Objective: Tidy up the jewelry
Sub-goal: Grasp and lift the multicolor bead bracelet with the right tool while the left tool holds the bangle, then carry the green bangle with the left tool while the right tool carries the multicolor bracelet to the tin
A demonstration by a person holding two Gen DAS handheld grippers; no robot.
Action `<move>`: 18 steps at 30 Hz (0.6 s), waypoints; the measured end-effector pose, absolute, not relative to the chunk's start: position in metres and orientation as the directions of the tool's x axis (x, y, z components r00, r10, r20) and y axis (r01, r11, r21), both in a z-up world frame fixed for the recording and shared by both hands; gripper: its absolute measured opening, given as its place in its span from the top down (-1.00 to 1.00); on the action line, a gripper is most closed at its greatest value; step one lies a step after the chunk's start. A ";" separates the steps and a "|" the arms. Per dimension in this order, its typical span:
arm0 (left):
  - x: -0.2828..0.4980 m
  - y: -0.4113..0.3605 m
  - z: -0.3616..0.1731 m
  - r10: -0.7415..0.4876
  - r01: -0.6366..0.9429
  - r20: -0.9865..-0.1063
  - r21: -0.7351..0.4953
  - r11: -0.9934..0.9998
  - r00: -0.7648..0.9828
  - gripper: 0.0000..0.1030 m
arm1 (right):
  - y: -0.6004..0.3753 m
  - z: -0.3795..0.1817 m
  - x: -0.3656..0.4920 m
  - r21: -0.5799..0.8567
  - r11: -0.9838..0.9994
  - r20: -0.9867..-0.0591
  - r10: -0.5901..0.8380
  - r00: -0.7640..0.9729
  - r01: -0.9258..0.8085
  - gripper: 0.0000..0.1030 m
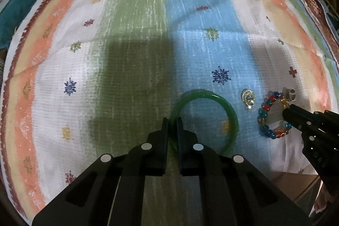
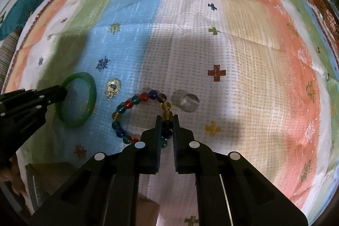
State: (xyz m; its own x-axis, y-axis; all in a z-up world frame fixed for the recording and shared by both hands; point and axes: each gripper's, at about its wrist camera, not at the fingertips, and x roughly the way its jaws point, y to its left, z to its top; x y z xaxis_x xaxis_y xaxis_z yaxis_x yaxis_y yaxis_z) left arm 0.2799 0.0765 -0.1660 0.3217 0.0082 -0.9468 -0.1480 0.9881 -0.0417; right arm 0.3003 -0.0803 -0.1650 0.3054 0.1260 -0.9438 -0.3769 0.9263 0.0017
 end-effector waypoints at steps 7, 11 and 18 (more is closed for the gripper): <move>0.270 0.065 -0.130 0.039 -0.128 -0.916 -0.014 0.992 0.400 0.87 | -0.079 -0.142 0.286 -0.007 0.919 -0.924 0.145 0.355 -0.393 0.80; 0.265 0.063 -0.117 0.036 -0.127 -0.905 -0.020 0.992 0.423 0.87 | -0.077 -0.125 0.276 -0.020 0.913 -0.908 0.154 0.389 -0.408 0.80; 0.255 0.061 -0.100 0.044 -0.135 -0.895 -0.018 0.991 0.445 0.86 | -0.075 -0.101 0.255 -0.059 0.896 -0.880 0.162 0.447 -0.441 0.80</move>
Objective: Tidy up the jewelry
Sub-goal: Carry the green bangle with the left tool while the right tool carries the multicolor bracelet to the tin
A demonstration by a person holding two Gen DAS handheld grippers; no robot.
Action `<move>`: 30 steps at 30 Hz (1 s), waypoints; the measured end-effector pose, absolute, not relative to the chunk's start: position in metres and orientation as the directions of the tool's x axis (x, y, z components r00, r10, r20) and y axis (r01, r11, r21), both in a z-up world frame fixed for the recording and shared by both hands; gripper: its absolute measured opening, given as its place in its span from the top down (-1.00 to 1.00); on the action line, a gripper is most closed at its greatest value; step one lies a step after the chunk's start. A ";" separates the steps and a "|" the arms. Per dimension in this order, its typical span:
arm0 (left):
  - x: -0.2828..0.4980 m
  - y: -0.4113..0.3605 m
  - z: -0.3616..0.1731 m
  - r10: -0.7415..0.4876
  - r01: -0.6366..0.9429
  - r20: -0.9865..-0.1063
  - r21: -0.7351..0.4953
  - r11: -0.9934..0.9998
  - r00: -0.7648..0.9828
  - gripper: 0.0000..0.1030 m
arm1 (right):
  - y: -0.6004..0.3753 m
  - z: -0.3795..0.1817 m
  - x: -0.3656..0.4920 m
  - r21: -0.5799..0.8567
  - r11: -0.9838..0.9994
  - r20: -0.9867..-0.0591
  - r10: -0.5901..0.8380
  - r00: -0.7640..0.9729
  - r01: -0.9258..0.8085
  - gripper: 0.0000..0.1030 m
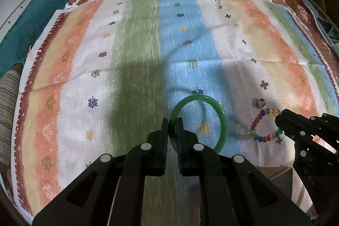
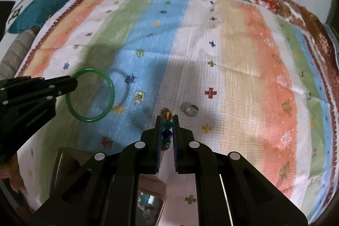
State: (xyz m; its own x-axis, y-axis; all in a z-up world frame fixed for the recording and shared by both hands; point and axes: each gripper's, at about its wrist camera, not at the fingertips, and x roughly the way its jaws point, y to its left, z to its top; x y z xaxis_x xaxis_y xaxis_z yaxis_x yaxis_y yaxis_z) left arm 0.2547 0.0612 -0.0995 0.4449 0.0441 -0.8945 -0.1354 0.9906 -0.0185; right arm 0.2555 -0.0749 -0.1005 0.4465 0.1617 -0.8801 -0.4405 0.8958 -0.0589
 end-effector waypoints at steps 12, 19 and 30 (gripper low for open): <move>0.229 0.044 -0.064 0.052 -0.107 -0.857 -0.004 0.994 0.514 0.85 | -0.088 -0.072 0.234 -0.049 0.902 -0.848 0.189 0.496 -0.428 0.80; 0.213 0.034 -0.048 0.036 -0.091 -0.836 -0.017 0.996 0.547 0.84 | -0.097 -0.054 0.217 -0.029 0.907 -0.816 0.221 0.535 -0.419 0.80; 0.183 0.022 -0.025 -0.007 -0.062 -0.803 -0.055 0.997 0.596 0.84 | -0.101 -0.029 0.185 -0.036 0.901 -0.763 0.255 0.594 -0.433 0.80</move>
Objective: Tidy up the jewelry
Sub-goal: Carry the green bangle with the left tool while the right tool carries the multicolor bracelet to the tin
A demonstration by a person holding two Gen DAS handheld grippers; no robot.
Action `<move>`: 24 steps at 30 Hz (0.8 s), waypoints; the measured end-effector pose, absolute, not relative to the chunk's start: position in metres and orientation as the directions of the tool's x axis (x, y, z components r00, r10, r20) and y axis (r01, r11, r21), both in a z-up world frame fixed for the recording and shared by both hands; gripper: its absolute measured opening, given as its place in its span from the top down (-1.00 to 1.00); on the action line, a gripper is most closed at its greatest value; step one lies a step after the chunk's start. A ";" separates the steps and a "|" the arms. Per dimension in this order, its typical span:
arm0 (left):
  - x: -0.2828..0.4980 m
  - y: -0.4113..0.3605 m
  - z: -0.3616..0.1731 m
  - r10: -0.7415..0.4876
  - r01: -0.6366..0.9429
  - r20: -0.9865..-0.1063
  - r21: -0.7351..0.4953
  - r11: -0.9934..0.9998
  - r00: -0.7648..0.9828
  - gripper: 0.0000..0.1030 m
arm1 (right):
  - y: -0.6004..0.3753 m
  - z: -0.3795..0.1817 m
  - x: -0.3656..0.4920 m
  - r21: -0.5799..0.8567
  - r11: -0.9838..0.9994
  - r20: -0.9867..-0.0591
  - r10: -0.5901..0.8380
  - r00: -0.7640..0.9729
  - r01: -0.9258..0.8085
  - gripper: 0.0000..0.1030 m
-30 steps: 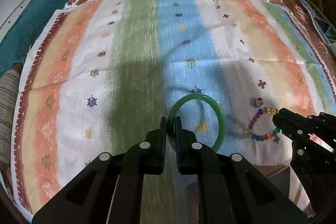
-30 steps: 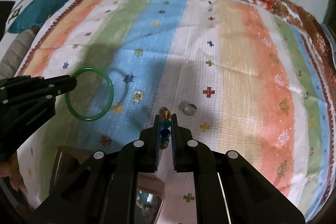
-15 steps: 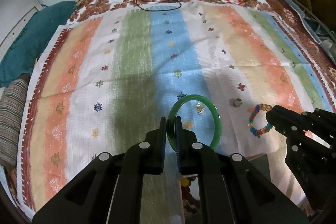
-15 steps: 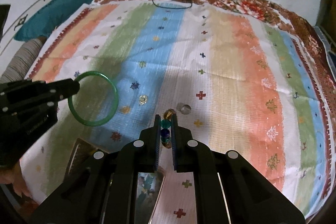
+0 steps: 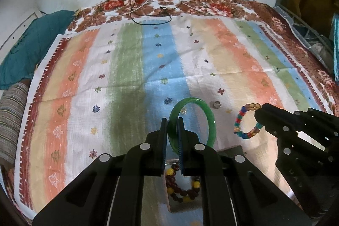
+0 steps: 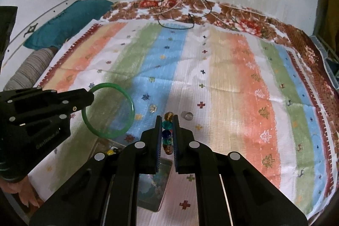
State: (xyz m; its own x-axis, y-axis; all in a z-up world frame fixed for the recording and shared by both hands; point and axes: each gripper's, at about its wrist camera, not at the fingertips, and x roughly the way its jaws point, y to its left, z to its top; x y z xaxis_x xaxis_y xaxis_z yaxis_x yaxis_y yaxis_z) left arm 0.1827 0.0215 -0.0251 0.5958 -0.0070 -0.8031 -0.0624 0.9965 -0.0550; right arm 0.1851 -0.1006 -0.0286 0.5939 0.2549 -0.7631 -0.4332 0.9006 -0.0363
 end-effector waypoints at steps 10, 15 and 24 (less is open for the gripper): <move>0.154 0.018 -0.013 -0.006 -0.053 -0.776 -0.051 0.997 0.631 0.84 | -0.107 -0.018 0.158 -0.019 0.893 -0.737 0.291 0.610 -0.449 0.80; 0.144 0.017 -0.010 -0.012 -0.047 -0.769 -0.055 0.997 0.639 0.84 | -0.110 -0.017 0.146 -0.011 0.890 -0.731 0.304 0.611 -0.456 0.80; 0.123 0.011 -0.007 -0.030 -0.036 -0.761 -0.070 0.997 0.647 0.83 | -0.114 -0.017 0.127 -0.001 0.879 -0.728 0.326 0.603 -0.476 0.80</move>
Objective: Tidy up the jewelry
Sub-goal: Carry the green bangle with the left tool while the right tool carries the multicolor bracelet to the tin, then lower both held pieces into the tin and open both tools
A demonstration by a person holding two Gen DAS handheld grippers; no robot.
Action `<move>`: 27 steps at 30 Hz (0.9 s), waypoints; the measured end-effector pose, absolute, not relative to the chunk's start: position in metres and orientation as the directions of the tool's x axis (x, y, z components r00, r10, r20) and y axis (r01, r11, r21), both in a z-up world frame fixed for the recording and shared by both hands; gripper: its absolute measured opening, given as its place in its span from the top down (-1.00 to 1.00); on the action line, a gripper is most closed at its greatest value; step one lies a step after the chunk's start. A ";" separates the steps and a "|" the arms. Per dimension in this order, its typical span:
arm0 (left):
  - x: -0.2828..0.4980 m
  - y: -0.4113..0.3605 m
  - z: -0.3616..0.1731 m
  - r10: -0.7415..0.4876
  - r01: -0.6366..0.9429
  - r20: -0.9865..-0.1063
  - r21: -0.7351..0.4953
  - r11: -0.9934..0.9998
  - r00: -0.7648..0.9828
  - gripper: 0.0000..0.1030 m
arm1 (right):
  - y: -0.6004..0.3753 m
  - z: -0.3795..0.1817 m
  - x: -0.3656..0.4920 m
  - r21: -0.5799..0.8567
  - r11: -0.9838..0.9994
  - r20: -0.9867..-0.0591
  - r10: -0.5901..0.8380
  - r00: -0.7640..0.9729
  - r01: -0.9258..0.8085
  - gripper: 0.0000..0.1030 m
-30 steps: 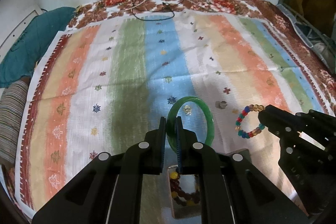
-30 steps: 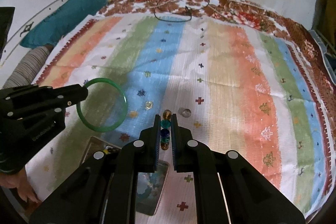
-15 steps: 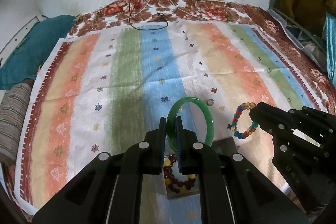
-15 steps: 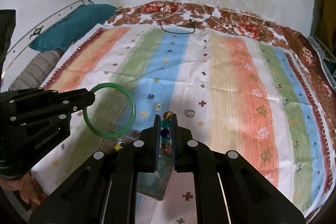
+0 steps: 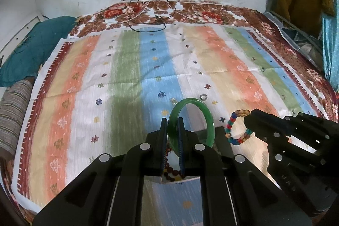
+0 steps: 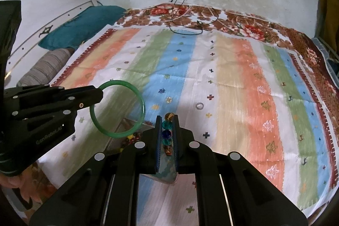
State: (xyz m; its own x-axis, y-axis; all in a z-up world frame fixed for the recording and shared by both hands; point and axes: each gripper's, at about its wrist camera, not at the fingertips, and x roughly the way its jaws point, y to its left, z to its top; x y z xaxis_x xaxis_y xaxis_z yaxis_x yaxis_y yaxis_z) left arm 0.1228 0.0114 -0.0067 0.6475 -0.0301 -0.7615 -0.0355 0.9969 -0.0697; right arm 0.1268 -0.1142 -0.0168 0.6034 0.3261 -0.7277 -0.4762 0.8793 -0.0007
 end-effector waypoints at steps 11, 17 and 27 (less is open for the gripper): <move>0.113 0.001 -0.013 -0.043 -0.011 -0.776 -0.063 0.998 0.629 0.77 | -0.114 -0.030 0.119 0.008 0.864 -0.774 0.324 0.544 -0.503 0.79; 0.122 0.014 -0.022 0.009 -0.077 -0.796 -0.048 0.996 0.606 0.64 | -0.122 -0.032 0.127 0.005 0.886 -0.781 0.293 0.552 -0.463 0.19; 0.146 0.032 -0.034 -0.048 -0.136 -0.828 -0.148 0.980 0.558 0.18 | -0.132 -0.039 0.159 0.012 0.908 -0.810 0.254 0.528 -0.419 -0.01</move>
State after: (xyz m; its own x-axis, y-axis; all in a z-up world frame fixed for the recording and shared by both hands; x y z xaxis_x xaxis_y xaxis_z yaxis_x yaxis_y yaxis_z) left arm 0.1457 0.0323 -0.0336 0.5584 -0.0476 -0.8282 -0.1358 0.9796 -0.1479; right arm 0.1590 -0.1325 -0.0385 0.5283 0.2540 -0.8102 -0.4185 0.9081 0.0118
